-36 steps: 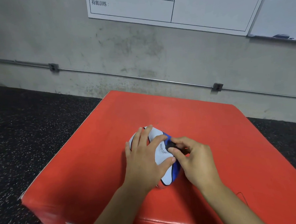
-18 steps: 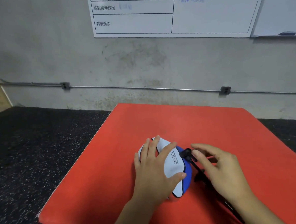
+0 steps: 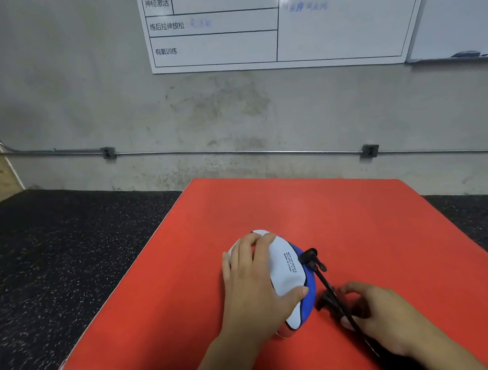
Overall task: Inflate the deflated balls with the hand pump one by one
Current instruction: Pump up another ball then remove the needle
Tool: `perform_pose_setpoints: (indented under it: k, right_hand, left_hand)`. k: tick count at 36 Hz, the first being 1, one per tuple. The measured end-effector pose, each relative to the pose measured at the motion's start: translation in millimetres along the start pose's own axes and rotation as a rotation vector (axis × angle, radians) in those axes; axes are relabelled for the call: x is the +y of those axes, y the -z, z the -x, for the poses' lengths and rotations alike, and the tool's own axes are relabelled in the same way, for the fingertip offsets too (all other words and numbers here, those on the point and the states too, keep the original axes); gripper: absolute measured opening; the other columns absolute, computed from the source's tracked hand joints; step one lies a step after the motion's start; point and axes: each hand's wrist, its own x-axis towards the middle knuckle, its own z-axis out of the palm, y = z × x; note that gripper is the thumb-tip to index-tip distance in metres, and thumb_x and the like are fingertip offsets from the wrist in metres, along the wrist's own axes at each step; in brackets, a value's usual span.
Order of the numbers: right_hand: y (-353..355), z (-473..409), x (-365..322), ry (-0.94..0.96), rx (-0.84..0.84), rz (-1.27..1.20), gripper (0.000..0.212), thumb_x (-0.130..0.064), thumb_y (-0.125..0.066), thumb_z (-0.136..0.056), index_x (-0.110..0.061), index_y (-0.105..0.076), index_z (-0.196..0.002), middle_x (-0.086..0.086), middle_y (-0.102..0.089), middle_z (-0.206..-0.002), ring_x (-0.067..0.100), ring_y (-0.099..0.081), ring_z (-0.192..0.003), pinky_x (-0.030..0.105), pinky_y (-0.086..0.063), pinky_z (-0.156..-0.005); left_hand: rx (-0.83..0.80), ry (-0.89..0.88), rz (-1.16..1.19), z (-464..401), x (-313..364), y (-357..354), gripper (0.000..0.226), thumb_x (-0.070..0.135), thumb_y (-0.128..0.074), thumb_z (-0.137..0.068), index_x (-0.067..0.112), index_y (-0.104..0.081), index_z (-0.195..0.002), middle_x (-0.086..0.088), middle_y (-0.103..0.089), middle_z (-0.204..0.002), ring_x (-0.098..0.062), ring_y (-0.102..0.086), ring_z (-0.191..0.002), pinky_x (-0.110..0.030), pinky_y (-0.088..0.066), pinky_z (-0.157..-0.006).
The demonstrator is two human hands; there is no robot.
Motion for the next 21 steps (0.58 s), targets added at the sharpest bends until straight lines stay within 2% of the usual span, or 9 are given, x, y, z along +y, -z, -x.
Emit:
perform_pose_setpoints:
  k: [3,7,10,11,13,16,21]
  right_hand:
    - [4.9,1.9,3.6,-0.013,0.106,-0.025,0.048,-0.05,-0.074,-0.086,-0.044,-0.057,-0.131,-0.015,-0.074,-0.094,0.011,-0.071,-0.095,0.027,-0.053,-0.083]
    - [20.1,10.5,4.8,-0.013,0.304,-0.151,0.057,-0.037,-0.079,-0.09,-0.041,-0.053,-0.14,-0.012,-0.072,-0.108,0.02,-0.07,-0.104,0.034,-0.049,-0.085]
    - [30.1,17.2,8.0,0.015,0.491,-0.291,0.057,-0.028,-0.079,-0.091,-0.035,-0.055,-0.142,-0.013,-0.07,-0.106,0.02,-0.07,-0.094,0.038,-0.048,-0.079]
    - [32.4,18.4,10.2,0.023,0.547,-0.354,0.055,-0.026,-0.079,-0.091,-0.034,-0.056,-0.14,-0.015,-0.069,-0.103,0.016,-0.069,-0.087,0.038,-0.047,-0.076]
    - [35.8,20.5,14.5,0.041,0.63,-0.497,0.05,-0.02,-0.078,-0.092,-0.033,-0.058,-0.137,-0.014,-0.07,-0.103,0.012,-0.067,-0.078,0.035,-0.048,-0.072]
    - [37.7,21.8,23.7,0.054,0.681,-0.639,0.038,-0.02,-0.074,-0.094,-0.027,-0.062,-0.13,-0.006,-0.071,-0.113,0.019,-0.067,-0.088,0.037,-0.049,-0.077]
    - [31.6,27.3,37.4,0.073,0.629,-0.65,0.035,-0.028,-0.076,-0.092,-0.028,-0.065,-0.126,-0.007,-0.071,-0.114,0.018,-0.067,-0.088,0.036,-0.052,-0.08]
  left_hand:
    - [0.036,0.005,0.016,-3.5,0.8,-3.8,0.087,0.068,-0.067,-0.065,0.035,-0.046,-0.143,0.014,-0.044,-0.142,-0.014,-0.041,-0.136,-0.055,-0.032,-0.118]
    - [0.051,0.026,0.031,-7.7,3.2,-5.9,0.085,0.071,-0.06,-0.069,0.035,-0.047,-0.145,0.018,-0.047,-0.143,-0.008,-0.039,-0.141,-0.053,-0.02,-0.126]
    - [0.035,0.03,-0.05,-11.6,3.6,-5.8,0.092,0.077,-0.05,-0.068,0.036,-0.043,-0.15,0.022,-0.043,-0.15,-0.008,-0.032,-0.147,-0.049,-0.011,-0.128]
    - [0.035,0.032,-0.078,-13.4,2.8,-5.9,0.095,0.078,-0.049,-0.067,0.035,-0.043,-0.152,0.022,-0.042,-0.153,-0.01,-0.031,-0.148,-0.049,-0.011,-0.128]
    - [0.061,0.046,-0.084,-17.9,1.7,-4.5,0.095,0.079,-0.05,-0.068,0.035,-0.045,-0.151,0.018,-0.044,-0.154,-0.013,-0.033,-0.148,-0.053,-0.022,-0.126]
    - [0.108,0.074,-0.073,-23.7,1.9,-4.4,0.087,0.078,-0.053,-0.071,0.036,-0.049,-0.147,0.011,-0.048,-0.15,-0.017,-0.04,-0.143,-0.053,-0.034,-0.118]
    - [0.153,0.053,-0.104,-22.9,8.5,-9.9,0.078,0.074,-0.056,-0.076,0.033,-0.053,-0.143,0.005,-0.051,-0.145,-0.021,-0.045,-0.137,-0.054,-0.037,-0.116]
